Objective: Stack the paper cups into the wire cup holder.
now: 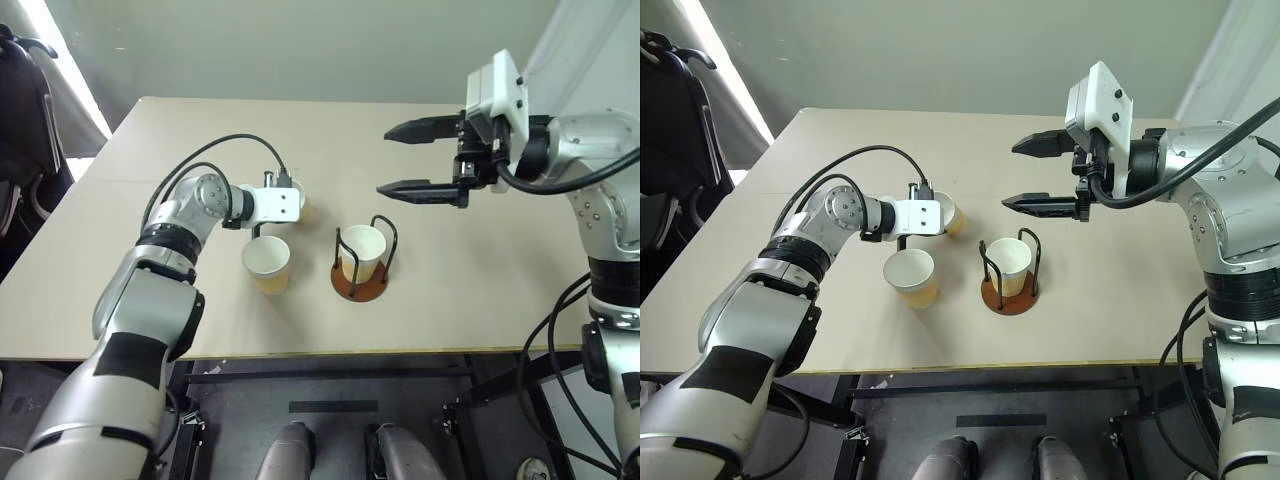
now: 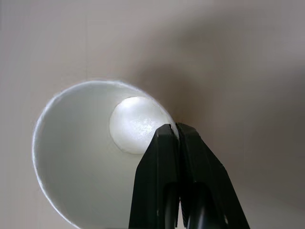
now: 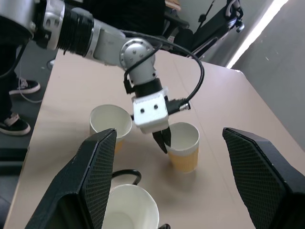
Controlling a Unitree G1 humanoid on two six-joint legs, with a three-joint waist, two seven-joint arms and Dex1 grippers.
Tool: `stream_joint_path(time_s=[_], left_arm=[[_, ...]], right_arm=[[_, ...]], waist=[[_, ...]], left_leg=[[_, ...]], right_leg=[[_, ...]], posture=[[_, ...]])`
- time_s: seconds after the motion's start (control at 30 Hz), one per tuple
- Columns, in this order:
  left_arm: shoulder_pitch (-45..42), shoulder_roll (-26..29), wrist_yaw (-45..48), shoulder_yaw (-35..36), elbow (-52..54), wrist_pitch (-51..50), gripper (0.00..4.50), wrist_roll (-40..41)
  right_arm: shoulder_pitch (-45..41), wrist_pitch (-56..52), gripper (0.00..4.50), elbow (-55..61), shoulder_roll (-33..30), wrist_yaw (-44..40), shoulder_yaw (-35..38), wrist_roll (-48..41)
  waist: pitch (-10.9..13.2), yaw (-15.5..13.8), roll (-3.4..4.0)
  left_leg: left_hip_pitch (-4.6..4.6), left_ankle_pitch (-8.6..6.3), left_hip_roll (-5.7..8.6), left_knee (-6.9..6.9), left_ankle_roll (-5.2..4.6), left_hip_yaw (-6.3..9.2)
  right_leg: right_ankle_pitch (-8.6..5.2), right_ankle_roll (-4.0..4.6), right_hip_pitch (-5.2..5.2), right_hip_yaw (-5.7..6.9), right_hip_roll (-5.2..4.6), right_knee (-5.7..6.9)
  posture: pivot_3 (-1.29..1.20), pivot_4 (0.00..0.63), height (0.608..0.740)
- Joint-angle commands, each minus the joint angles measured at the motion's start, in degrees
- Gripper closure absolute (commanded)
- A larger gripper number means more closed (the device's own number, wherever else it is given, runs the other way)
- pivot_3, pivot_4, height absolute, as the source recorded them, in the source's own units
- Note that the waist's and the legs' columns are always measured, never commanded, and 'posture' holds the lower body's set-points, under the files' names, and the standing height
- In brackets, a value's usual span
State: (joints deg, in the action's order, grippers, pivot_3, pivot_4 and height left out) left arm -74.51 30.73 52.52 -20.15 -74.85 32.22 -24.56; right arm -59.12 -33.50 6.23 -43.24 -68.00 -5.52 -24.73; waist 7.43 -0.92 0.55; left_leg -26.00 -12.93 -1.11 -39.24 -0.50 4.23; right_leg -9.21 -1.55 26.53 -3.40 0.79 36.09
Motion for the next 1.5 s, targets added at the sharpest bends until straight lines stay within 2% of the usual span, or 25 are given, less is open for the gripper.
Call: stream_joint_path(time_s=[0.03,0.43,0.63,0.8,0.9,1.07,1.23,1.5], left_arm=[[-3.66,0.85,2.30,3.27,2.44,0.18,4.43,3.46],[-9.28,-1.80,16.22,12.44,6.30,-6.22,4.43,15.71],[-10.64,-4.33,26.67,15.32,13.29,-13.05,4.43,22.90],[-10.92,-4.84,37.57,15.32,25.02,-24.80,4.43,29.73],[-9.76,-3.33,39.89,13.61,32.91,-32.41,4.43,34.12],[-7.38,2.40,39.98,7.59,43.69,-42.15,4.43,42.62],[-4.55,10.99,39.98,-1.63,51.29,-44.08,4.43,49.99],[-3.94,15.29,39.98,-7.29,53.46,-45.11,4.43,54.42]], right_arm=[[-0.20,2.35,0.90,-0.18,-2.35,-1.65,0.54,1.49],[5.04,3.50,0.90,2.09,-8.86,-4.39,1.77,2.51],[6.74,0.30,0.90,6.25,-10.78,-4.61,2.71,0.20],[6.92,-2.15,0.90,8.67,-10.06,-2.83,2.78,-0.83],[6.84,-3.88,0.90,10.16,-9.68,-1.57,3.15,-1.81],[7.07,-6.00,0.90,11.73,-9.01,0.22,3.53,-3.55],[6.80,-6.98,0.90,11.73,-7.80,1.84,3.20,-4.34],[8.73,0.88,0.90,9.29,-11.32,-3.28,1.70,-0.51]], waist=[[0.00,-0.02,0.00],[-0.01,-0.14,-0.01],[0.00,-0.13,0.00],[0.00,0.28,0.00],[0.00,0.33,0.01],[0.00,0.39,0.02],[0.00,0.39,0.05],[0.00,-0.31,0.05]], left_leg=[[-0.01,0.00,0.00,0.00,0.00,0.00],[-0.05,-0.05,-0.01,0.02,-0.09,-0.05],[-0.05,-0.09,0.01,-0.02,-0.17,-0.15],[-0.05,-0.10,-0.11,-0.16,-0.20,-0.28],[-0.05,-0.11,-0.19,-0.30,-0.24,-0.35],[-0.01,-0.13,-0.37,-0.48,-0.29,-0.34],[0.05,-0.17,-0.49,-0.72,-0.34,-0.38],[0.01,-0.23,-0.44,-0.81,-0.44,-0.35]], right_leg=[[0.00,0.00,0.00,0.00,0.00,-0.01],[0.01,-0.05,-0.01,-0.01,-0.04,-0.02],[0.00,-0.15,-0.03,-0.06,-0.07,-0.04],[0.00,-0.18,-0.06,-0.05,0.03,-0.03],[-0.01,-0.20,-0.09,-0.05,0.08,0.00],[-0.01,-0.21,-0.18,-0.11,0.07,0.02],[-0.02,-0.20,-0.28,-0.07,0.15,0.09],[-0.03,-0.18,-0.38,0.03,0.05,0.04]], posture=[[0.00,0.150,0.740],[0.00,0.150,0.740],[0.00,0.150,0.740],[0.00,0.150,0.740],[0.00,0.150,0.740],[0.00,0.150,0.740],[0.00,0.150,0.740],[0.00,0.150,0.740]])
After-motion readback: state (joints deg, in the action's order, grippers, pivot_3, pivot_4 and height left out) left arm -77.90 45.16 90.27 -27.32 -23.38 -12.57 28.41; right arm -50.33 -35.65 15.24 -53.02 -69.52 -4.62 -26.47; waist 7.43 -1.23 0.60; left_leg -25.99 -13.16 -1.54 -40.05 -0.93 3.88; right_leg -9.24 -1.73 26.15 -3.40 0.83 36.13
